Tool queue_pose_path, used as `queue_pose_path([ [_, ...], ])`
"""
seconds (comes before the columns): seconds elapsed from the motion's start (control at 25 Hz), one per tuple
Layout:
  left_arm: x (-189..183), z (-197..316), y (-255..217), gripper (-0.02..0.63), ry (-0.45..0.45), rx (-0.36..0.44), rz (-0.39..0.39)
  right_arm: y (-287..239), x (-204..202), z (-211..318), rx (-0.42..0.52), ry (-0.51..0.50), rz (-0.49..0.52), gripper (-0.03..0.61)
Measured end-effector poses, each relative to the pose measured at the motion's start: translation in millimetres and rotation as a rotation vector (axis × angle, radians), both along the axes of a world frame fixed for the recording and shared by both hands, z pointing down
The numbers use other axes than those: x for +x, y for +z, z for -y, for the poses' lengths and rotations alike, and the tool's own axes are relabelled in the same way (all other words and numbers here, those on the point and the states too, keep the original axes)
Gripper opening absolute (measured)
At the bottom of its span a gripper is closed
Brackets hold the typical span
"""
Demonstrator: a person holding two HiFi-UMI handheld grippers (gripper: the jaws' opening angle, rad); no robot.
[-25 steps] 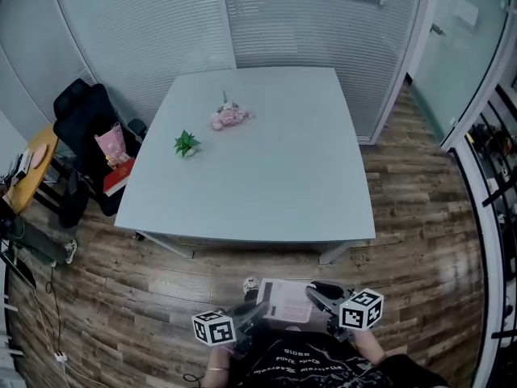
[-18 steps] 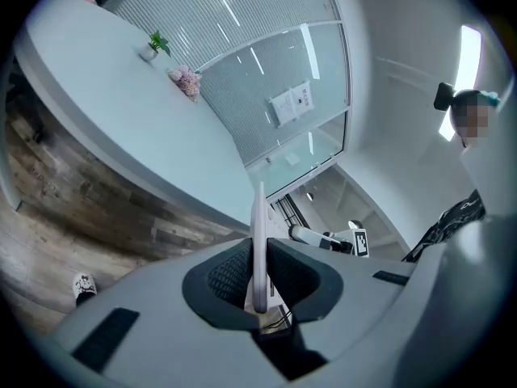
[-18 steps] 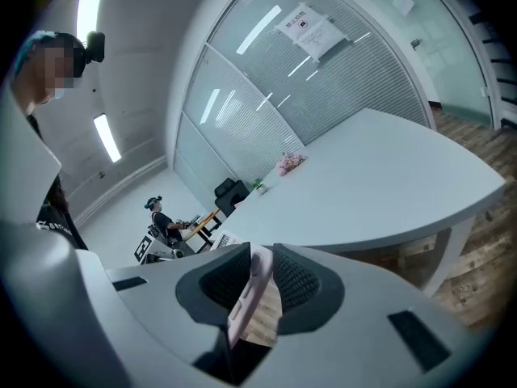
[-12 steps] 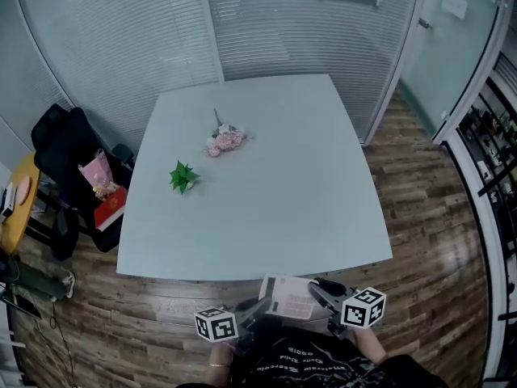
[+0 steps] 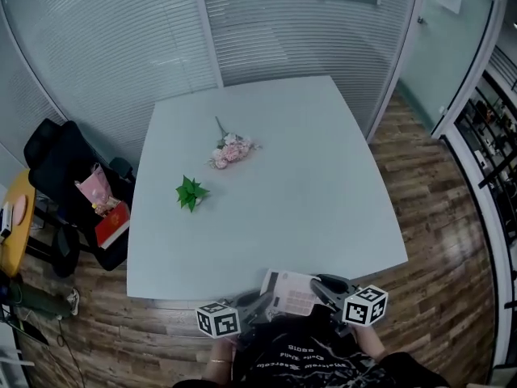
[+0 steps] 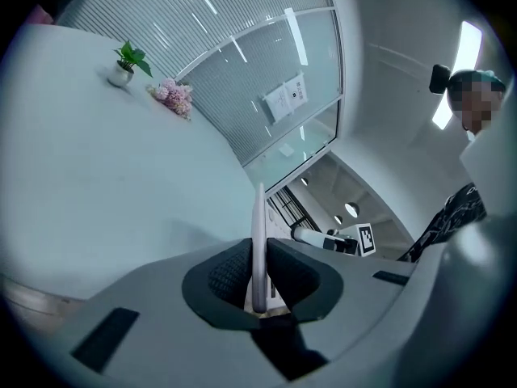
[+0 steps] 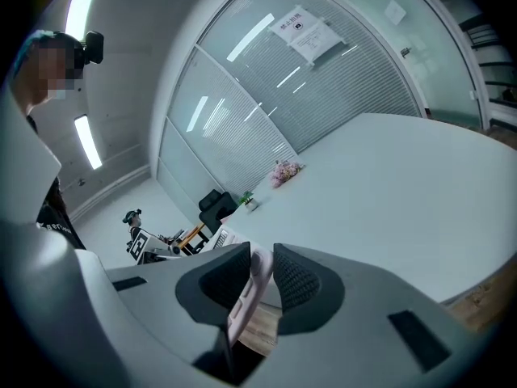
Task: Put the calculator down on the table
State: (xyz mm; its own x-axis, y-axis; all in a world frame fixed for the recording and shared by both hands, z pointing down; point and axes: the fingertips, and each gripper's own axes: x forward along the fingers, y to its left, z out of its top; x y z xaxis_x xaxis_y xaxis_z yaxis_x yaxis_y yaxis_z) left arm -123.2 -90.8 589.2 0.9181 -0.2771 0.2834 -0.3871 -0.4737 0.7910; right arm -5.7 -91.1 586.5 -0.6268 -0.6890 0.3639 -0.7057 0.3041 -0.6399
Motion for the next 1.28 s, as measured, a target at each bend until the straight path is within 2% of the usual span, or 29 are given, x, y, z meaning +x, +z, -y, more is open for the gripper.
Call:
queue_pose_path([
  [0.44, -12, 24, 6, 0.069, -0.041, -0.034, 0.030, 5, -12, 29, -0.042, -0.046, -0.006, 0.097],
  [0.6, -8, 36, 5, 0.069, -0.069, -0.026, 0.045, 7, -8, 42, -0.051, -0.082, -0.010, 0.097],
  [0.8, -1, 52, 8, 0.074, -0.092, -0.041, 0.117, 7, -2, 60, -0.073, -0.133, -0.035, 0.097],
  [0.96, 5, 67, 8, 0.075, -0.120, -0.055, 0.115, 7, 5, 73, -0.083, -0.148, -0.029, 0.095],
  [1.12, 18, 89, 11, 0.077, -0.080, -0.061, 0.154, 9, 19, 92, -0.084, -0.105, -0.042, 0.095],
  [1.28, 34, 114, 4, 0.083, -0.045, -0.019, 0.194, 5, 34, 111, -0.074, -0.092, -0.059, 0.095],
])
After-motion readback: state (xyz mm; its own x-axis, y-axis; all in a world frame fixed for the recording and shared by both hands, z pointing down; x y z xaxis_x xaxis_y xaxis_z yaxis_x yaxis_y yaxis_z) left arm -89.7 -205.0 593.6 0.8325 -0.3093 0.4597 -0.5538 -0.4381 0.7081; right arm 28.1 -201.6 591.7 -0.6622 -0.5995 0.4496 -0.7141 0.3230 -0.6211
